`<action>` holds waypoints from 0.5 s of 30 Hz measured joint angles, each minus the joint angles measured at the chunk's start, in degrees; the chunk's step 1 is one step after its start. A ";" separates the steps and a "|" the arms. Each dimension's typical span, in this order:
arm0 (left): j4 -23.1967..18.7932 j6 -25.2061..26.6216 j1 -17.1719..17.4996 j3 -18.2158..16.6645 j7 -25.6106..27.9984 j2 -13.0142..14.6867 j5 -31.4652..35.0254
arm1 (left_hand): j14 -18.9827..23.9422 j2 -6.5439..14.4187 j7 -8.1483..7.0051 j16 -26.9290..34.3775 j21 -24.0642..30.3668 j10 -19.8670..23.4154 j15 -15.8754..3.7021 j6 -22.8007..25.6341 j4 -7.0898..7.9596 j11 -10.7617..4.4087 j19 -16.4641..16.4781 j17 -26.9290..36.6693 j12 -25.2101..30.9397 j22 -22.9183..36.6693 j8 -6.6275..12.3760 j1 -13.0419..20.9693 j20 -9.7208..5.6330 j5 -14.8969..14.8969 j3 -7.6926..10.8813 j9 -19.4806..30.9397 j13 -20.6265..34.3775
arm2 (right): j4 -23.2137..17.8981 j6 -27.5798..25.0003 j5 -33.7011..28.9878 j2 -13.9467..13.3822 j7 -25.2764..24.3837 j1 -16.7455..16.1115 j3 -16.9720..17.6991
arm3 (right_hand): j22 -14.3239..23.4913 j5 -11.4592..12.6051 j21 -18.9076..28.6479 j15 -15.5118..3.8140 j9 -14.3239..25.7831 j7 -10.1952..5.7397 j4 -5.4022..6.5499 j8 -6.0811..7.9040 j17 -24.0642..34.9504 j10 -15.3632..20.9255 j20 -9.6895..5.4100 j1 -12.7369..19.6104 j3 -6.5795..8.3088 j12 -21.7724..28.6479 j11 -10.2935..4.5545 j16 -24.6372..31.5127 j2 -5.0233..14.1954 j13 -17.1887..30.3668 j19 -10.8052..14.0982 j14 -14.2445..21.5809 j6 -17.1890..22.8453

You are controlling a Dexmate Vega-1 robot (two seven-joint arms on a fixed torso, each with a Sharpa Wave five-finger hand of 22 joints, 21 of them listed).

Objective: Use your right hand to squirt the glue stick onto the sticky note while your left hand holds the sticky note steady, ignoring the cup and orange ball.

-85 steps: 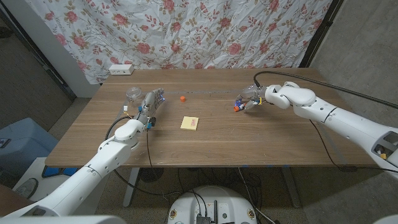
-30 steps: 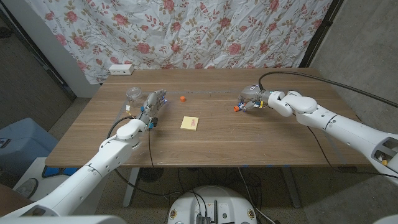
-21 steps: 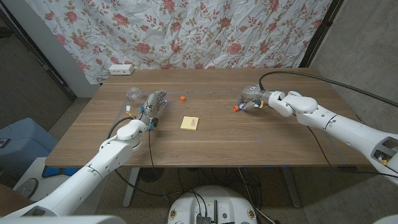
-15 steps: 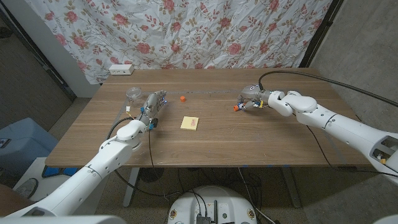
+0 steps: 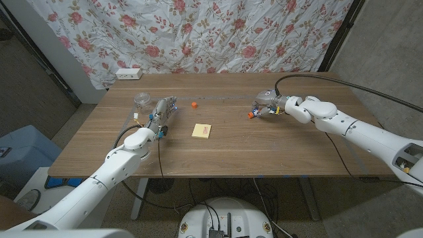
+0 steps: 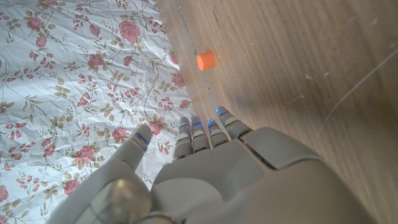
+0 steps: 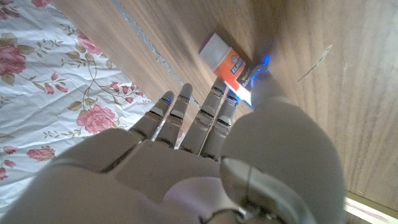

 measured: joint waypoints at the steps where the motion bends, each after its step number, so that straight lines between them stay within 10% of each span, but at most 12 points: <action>1: 0.00 0.00 0.00 0.00 0.00 0.00 0.00 | 0.00 0.00 0.00 0.00 0.00 0.00 0.00 0.00 0.00 0.00 0.00 0.00 0.00 0.00 0.00 0.00 0.00 0.00 0.00 0.00 0.00 | 0.01 0.02 0.03 -0.04 -0.03 0.00 0.01 | 0.00 0.00 0.00 0.00 0.00 0.00 0.00 0.00 0.00 0.10 0.00 0.00 0.00 0.00 -0.10 0.00 0.00 0.00 0.00 0.00 0.00; 15: 0.12 0.06 -0.16 0.15 -0.40 0.06 0.03 | 0.00 0.00 0.00 0.00 0.00 0.00 0.00 0.00 0.00 0.00 0.00 0.00 0.00 0.00 0.00 0.00 0.00 0.00 -0.01 0.20 0.00 | -0.06 0.85 1.91 -0.66 -2.26 -0.46 1.38 | -0.01 -0.24 0.00 -0.20 0.00 0.31 0.39 -0.04 0.26 0.70 -0.31 -0.70 -0.56 -0.01 -0.10 0.44 0.80 -0.02 0.31 0.61 0.30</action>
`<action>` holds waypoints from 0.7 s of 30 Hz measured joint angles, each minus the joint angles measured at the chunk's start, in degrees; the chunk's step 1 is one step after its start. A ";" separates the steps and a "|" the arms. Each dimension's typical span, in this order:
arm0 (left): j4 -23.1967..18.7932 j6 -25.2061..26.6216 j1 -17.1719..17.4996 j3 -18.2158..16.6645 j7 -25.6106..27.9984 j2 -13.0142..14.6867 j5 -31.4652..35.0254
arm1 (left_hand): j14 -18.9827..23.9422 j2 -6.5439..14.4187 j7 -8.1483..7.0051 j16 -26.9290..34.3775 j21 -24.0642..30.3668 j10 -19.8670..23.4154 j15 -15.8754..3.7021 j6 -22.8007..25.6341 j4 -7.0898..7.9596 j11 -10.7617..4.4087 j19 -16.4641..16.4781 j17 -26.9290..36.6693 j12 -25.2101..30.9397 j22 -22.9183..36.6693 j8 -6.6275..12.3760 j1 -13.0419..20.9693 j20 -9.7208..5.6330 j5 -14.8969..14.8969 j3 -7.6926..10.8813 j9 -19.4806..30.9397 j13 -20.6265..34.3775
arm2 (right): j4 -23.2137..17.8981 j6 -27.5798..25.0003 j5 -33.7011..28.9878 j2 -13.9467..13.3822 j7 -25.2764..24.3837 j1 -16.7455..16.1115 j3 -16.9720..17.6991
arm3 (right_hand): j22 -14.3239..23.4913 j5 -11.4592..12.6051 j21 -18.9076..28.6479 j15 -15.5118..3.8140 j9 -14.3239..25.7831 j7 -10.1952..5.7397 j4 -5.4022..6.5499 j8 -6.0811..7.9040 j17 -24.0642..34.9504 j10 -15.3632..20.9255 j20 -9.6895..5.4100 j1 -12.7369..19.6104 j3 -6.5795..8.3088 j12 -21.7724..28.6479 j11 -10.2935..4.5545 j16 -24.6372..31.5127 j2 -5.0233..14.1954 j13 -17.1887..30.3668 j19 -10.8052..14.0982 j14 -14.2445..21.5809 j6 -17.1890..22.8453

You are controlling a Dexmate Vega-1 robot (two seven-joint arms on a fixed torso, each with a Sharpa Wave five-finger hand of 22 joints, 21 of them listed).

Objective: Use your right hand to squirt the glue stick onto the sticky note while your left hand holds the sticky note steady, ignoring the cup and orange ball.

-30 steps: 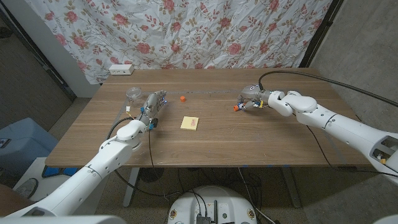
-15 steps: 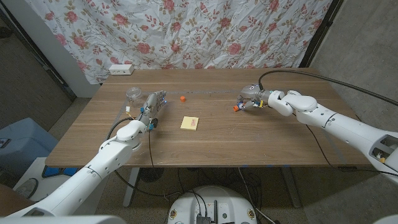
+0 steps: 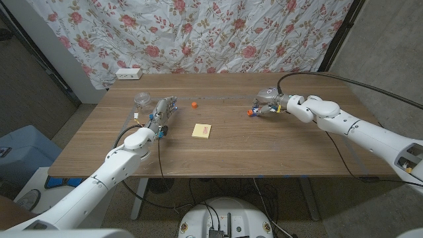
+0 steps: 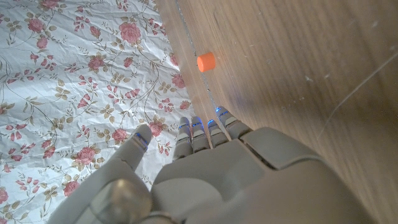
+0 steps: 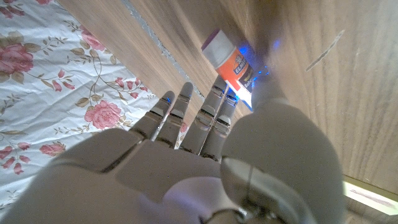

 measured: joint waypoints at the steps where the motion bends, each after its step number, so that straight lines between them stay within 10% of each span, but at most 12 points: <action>1: 0.00 0.00 0.00 0.01 -0.01 0.01 0.01 | 0.00 0.00 0.00 0.00 0.00 0.00 0.00 0.00 0.00 0.00 0.00 0.00 0.00 0.00 0.00 0.00 0.00 0.00 0.00 0.09 0.00 | -0.02 0.04 0.09 -0.04 -0.08 -0.06 0.11 | 0.00 -0.02 0.00 0.00 0.00 0.00 0.00 -0.01 0.00 0.00 0.00 0.00 0.00 0.00 0.00 0.00 0.00 0.00 0.00 0.00 0.00; 21: -1.57 -0.39 1.61 -0.23 -0.46 1.51 0.54 | 0.00 0.00 -0.31 0.00 0.00 0.31 0.00 0.30 0.00 -0.31 0.00 0.00 0.00 0.00 0.00 0.00 0.00 0.00 0.00 0.09 0.00 | -4.06 0.51 8.36 -1.75 -2.22 -4.10 5.34 | -0.01 -0.25 0.00 0.00 0.04 -0.01 -0.06 -0.31 0.27 -0.01 -0.30 -0.01 -0.86 0.00 0.00 0.02 -0.01 -0.03 0.30 0.00 -0.01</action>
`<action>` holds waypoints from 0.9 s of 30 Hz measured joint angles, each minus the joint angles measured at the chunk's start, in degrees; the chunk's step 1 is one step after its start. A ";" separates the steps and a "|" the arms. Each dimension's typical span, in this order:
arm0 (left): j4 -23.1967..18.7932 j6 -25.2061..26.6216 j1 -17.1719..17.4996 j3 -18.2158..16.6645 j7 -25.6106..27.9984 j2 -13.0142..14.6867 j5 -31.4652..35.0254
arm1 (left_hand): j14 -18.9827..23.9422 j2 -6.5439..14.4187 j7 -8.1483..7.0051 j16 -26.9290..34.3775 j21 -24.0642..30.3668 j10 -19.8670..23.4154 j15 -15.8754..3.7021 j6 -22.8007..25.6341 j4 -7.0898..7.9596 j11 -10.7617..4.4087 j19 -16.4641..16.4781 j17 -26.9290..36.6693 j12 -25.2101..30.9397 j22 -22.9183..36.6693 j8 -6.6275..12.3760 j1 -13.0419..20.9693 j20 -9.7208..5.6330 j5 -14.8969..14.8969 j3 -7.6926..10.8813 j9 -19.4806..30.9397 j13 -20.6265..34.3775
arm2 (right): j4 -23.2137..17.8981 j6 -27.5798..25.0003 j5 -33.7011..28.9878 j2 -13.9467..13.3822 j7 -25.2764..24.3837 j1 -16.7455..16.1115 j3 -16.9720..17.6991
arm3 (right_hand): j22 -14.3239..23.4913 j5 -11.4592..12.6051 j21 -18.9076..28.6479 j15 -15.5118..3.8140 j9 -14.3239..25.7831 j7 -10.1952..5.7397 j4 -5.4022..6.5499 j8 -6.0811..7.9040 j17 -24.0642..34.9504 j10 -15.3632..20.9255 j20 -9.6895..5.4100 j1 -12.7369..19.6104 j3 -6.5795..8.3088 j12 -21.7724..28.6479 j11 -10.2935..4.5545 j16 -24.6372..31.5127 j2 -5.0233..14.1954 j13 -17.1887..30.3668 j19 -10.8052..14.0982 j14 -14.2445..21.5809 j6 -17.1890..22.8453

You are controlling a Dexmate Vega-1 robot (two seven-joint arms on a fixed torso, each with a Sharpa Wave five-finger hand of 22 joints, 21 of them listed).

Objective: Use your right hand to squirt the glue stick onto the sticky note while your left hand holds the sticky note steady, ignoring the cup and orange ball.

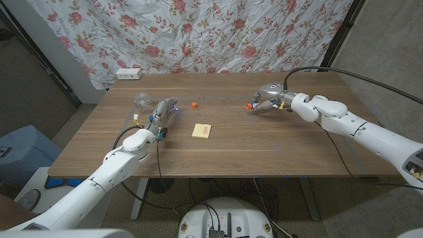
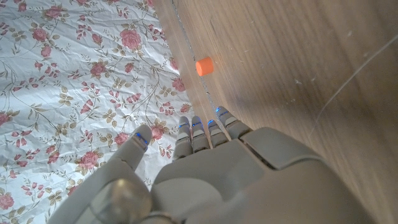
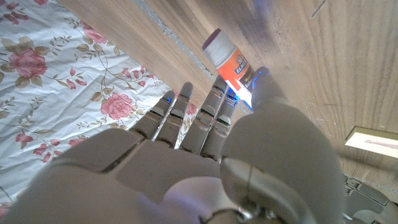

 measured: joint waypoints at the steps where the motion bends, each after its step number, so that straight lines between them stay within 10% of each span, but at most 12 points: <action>1: -0.12 -0.13 0.17 -0.06 -0.11 0.16 0.06 | 0.00 0.00 0.00 0.00 0.00 0.00 0.00 0.00 0.00 0.00 0.00 0.00 0.00 0.00 0.00 0.00 0.00 0.00 0.00 0.00 0.00 | -0.24 -0.06 0.64 -0.09 -0.05 -0.32 0.32 | 0.00 0.00 0.00 0.00 0.00 0.00 0.00 0.00 0.00 0.00 0.00 0.00 0.00 0.00 0.00 0.33 0.00 0.00 0.00 0.00 0.00; 27: -2.73 -2.67 3.60 -1.80 -5.23 6.26 1.79 | 0.41 0.00 -1.25 0.00 0.00 0.39 -0.84 -0.43 0.16 -1.25 -0.04 0.00 0.00 0.00 -0.21 0.00 -0.98 0.01 0.16 -0.15 0.00 | -7.76 -4.62 12.02 0.08 -2.23 -8.92 7.44 | -0.01 0.04 0.00 0.10 -0.31 -0.01 0.06 -0.83 -0.01 -0.01 0.22 -0.75 -1.03 -0.43 0.00 0.41 0.74 0.04 -0.22 -0.75 -0.01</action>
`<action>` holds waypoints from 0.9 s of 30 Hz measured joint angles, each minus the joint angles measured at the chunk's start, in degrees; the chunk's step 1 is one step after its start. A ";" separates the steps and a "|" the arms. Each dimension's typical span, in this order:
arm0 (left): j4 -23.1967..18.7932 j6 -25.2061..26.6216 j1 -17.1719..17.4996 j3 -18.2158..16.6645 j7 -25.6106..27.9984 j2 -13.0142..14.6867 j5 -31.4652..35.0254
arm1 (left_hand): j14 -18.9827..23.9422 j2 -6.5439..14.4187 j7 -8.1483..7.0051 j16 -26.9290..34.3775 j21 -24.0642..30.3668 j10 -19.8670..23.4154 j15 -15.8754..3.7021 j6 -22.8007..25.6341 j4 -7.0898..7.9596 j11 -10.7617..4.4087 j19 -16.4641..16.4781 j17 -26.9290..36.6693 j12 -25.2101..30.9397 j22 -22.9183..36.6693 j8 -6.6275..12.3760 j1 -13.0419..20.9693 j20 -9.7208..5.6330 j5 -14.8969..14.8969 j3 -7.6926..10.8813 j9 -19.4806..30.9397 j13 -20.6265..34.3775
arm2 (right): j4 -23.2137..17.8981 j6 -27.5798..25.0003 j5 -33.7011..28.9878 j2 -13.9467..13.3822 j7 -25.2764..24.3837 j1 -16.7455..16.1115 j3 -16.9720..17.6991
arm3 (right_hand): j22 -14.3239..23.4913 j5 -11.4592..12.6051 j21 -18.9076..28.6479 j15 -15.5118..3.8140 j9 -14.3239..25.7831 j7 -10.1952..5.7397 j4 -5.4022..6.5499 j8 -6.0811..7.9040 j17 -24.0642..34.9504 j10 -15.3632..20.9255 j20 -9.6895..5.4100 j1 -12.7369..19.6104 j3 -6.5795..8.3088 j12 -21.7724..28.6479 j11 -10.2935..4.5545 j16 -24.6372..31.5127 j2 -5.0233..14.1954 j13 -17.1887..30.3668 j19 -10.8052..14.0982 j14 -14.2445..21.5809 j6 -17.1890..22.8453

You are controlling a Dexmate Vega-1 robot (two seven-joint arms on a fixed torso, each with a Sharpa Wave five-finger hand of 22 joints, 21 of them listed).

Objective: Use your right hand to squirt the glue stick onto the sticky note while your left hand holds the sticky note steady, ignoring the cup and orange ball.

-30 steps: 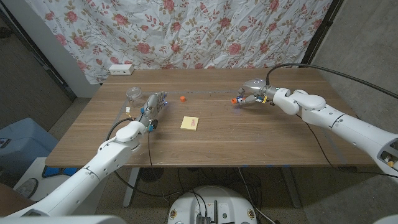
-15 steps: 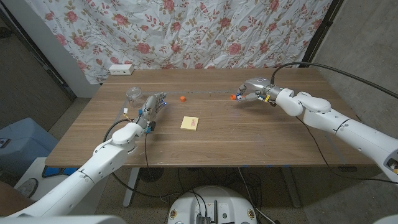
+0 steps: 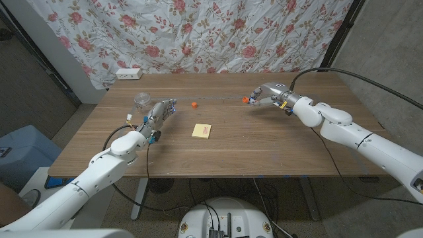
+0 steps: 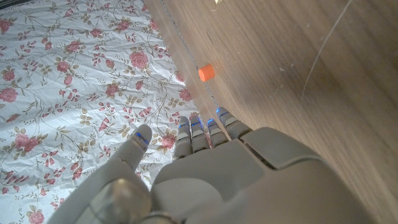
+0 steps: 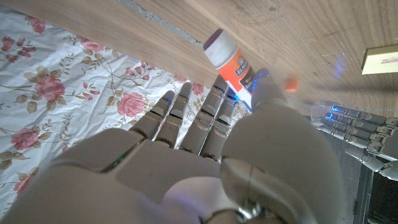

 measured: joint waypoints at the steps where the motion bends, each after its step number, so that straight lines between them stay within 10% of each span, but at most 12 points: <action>1: -0.10 -0.08 0.12 -0.06 -0.19 0.43 0.17 | 0.00 0.00 0.00 0.00 0.00 -0.10 0.00 0.00 0.16 -0.09 0.00 0.00 0.00 0.00 0.00 0.00 -0.09 0.01 0.16 0.00 0.00 | -0.13 -0.22 0.48 0.14 -0.21 -0.23 0.16 | 0.00 0.00 0.00 0.00 0.00 0.00 0.00 -0.06 0.00 0.00 0.00 0.00 0.00 0.00 0.00 0.00 0.00 0.00 0.00 0.00 0.00; 27: -5.48 1.60 1.78 -0.26 -1.98 10.76 11.45 | -0.40 -0.45 -2.66 0.00 0.00 -0.30 -0.39 -1.62 4.32 -1.54 -0.33 0.56 -0.23 -0.13 -0.22 -1.39 -1.89 0.02 0.62 0.01 0.00 | -2.08 -4.54 8.00 2.61 -5.28 -4.74 3.05 | 0.00 -0.03 0.00 0.00 0.04 0.00 0.37 -0.73 0.26 -0.22 -0.01 -0.91 -0.85 0.00 0.22 0.00 0.31 -0.02 0.00 0.01 0.00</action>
